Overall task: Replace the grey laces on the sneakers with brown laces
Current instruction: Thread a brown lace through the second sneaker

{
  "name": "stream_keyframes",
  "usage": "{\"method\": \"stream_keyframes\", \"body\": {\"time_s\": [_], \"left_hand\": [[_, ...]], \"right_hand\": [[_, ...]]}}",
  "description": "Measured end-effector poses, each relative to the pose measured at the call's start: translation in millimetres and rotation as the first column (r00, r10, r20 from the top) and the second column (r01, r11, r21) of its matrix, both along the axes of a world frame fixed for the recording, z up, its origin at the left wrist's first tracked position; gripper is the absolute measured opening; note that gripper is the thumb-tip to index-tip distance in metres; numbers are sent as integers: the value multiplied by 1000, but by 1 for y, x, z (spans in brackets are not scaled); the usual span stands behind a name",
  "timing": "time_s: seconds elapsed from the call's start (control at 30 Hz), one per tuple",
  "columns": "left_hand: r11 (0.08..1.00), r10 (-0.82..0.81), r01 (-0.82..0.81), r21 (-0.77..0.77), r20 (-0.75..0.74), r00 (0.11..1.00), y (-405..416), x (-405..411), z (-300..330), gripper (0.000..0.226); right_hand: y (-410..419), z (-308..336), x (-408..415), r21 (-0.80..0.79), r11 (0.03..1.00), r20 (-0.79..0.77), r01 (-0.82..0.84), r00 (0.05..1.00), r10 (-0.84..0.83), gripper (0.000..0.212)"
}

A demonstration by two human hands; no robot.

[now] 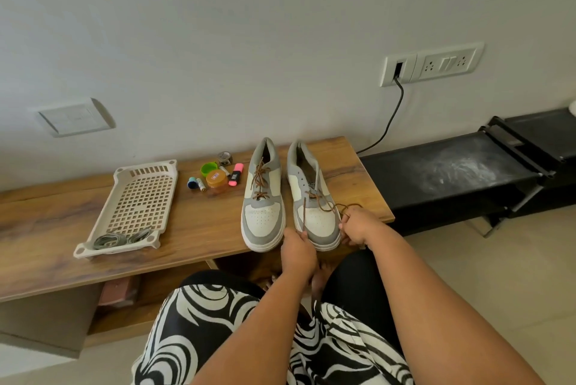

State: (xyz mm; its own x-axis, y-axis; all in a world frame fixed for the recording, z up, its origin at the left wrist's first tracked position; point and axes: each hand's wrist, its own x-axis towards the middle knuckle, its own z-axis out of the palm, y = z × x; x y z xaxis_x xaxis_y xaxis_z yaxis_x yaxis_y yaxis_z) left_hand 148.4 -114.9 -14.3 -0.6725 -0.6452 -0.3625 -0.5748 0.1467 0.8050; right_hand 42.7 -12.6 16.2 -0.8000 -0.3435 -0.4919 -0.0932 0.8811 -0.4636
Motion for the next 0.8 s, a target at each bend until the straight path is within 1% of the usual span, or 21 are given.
{"method": "stream_keyframes", "body": {"time_s": [0.03,0.07,0.13,0.17,0.23,0.3,0.33,0.37,0.4,0.47,0.5,0.57,0.6,0.7,0.8], "left_hand": [[1000,-29,30,-9,9,1000,-1,1,-1,13],[999,-54,54,-8,12,998,-3,1,-1,12],[998,-52,52,22,0,999,-4,2,-1,13],[998,-31,32,46,-16,999,-6,2,1,15],[993,27,-20,117,-65,998,-8,0,9,17],[971,84,-47,234,-148,985,-12,-3,17,22],[959,84,-20,282,-218,972,-14,-7,20,26],[960,43,42,278,-293,955,-16,-7,24,32],[970,-31,113,216,-352,935,-17,-9,27,39],[977,-198,212,-3,-371,907,-22,-13,31,49],[966,-257,229,-120,-344,903,-26,-15,34,49],[919,-314,224,-324,-259,913,-37,-21,37,36],[886,-329,224,-405,-210,921,-44,-24,37,30],[808,-352,223,-546,-142,925,-60,-34,35,22],[712,-419,249,-657,-112,901,-70,-49,33,23]], "right_hand": [[0,0,1,9,1000,19,-15,1000,15,11],[-2,0,1,9,999,35,-37,999,36,8],[-3,-1,2,-29,998,74,-47,996,49,14],[-2,-1,3,-71,997,110,-29,993,36,11],[-1,0,3,-190,979,185,70,982,-34,9],[1,4,4,-289,942,224,172,969,-108,11],[1,6,2,-323,923,226,211,964,-141,12],[0,9,0,-352,905,214,238,962,-170,14],[-1,12,-2,-371,895,177,249,965,-195,17],[-6,25,-9,-357,907,61,225,974,-217,20],[-11,32,-12,-317,928,-4,195,978,-207,22],[-21,41,-14,-214,965,-109,150,978,-176,29],[-26,42,-14,-185,973,-124,137,979,-161,33],[-37,28,-9,-235,964,-53,128,988,-144,34],[-39,20,-14,-284,937,-29,205,975,-222,33]]}}
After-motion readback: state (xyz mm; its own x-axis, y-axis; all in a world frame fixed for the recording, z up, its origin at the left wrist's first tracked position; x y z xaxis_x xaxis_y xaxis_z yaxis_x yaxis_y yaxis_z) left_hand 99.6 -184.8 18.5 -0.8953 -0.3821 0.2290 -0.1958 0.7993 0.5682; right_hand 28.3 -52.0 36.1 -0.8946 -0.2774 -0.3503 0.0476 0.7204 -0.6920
